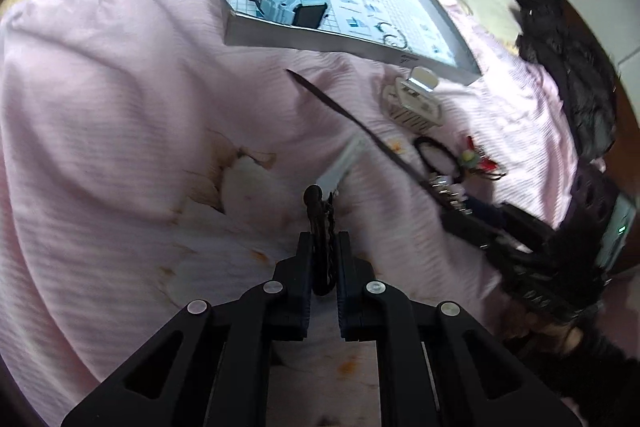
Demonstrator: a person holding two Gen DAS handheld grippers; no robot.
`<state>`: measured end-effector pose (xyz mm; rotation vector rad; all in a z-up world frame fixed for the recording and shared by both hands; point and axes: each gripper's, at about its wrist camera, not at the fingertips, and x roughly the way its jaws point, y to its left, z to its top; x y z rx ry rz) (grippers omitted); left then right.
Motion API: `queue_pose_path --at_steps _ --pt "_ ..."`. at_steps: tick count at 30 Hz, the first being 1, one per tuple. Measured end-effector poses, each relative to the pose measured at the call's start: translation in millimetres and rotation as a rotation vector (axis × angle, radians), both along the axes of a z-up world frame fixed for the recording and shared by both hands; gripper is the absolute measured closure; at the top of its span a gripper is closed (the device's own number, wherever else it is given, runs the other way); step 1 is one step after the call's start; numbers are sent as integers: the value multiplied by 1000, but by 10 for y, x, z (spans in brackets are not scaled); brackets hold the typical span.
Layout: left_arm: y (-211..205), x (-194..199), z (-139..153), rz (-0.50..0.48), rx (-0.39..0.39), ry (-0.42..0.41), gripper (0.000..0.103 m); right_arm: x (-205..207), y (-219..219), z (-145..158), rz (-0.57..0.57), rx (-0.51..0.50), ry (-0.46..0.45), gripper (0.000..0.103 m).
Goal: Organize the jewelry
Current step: 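Grasp the black hair stick with pink flower with the right tool while the left tool lifts the clip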
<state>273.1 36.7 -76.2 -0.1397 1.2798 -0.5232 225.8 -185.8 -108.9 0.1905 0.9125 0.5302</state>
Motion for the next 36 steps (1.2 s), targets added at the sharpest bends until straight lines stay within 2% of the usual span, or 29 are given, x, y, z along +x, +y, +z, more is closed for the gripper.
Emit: queue_pose_path --at_steps 2,3,5,10,11,12,16,17,21,29,36 --pt "-3 -4 3 20 -17 14 95 23 2 -3 0 5 5 69" --pt "2 -1 -8 37 -26 26 95 59 6 -8 2 10 9 64" --pt "13 6 -34 63 -42 50 96 117 15 -15 1 14 12 60" --pt "11 25 -46 70 -51 62 96 197 37 -57 6 15 24 60" --pt "12 25 -47 70 -54 63 96 191 41 -58 8 10 23 64" --pt "11 23 -44 70 -55 60 96 181 52 -58 9 -7 15 75" --pt "13 -6 20 65 -128 49 96 139 18 -53 3 23 11 77" --pt "11 -17 47 63 -150 43 96 139 11 -53 3 33 13 81" --pt "-18 -62 144 52 -165 2 96 120 -40 -38 -8 88 23 82" --pt "44 -72 209 102 -174 -37 96 24 15 38 16 94 -14 82" --pt "-57 -138 365 55 -131 -178 96 32 9 -5 27 120 -3 82"
